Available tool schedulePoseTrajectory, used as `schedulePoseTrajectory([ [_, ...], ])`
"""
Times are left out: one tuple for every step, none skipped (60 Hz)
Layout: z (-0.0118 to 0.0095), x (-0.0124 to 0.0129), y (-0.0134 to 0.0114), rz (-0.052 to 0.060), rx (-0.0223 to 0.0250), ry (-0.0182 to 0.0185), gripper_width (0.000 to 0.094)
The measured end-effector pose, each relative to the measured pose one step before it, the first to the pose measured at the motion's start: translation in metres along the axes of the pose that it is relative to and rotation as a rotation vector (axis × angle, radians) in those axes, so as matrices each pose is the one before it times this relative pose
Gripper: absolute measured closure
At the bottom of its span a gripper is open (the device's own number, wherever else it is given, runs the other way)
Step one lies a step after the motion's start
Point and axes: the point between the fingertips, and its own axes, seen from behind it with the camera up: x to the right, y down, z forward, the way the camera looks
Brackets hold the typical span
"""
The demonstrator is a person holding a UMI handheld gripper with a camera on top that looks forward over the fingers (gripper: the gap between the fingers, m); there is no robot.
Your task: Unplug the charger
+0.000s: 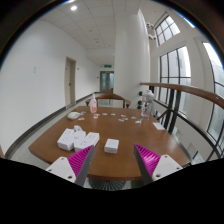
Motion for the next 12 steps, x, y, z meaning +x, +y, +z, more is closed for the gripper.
schedulePoseTrajectory([
  [-0.00308, -0.001, 0.00152, 0.0019, 0.00046, -0.00451, 0.0124],
  [-0.00209, -0.00015, 0.00113, 0.0079, -0.0036, -0.00743, 0.0124],
  [-0.00213, 0.00016, 0.00165, 0.0036, -0.00508, -0.0043, 0.0123],
  [-0.0019, 0.00148, 0.00135, -0.0054, -0.0029, 0.00211, 0.0126],
  [-0.00162, 0.00279, 0.00094, -0.0066, -0.00118, 0.00665, 0.0127],
  [-0.00169, 0.00286, 0.00069, -0.0026, 0.00003, 0.00781, 0.0127],
  [0.00121, 0.00052, 0.0012, 0.0009, 0.00421, 0.00544, 0.0127],
  [-0.00157, 0.0007, -0.00074, 0.005, 0.00493, 0.00001, 0.0126],
  [-0.00148, -0.00081, -0.00089, 0.0092, 0.00533, -0.00536, 0.0125],
  [-0.00034, -0.00081, -0.00164, 0.0111, 0.00564, -0.0066, 0.0128],
  [-0.00102, -0.00117, -0.00042, 0.0072, 0.0037, -0.00618, 0.013],
  [-0.00028, -0.00098, 0.00033, 0.0051, 0.00067, -0.00424, 0.013],
])
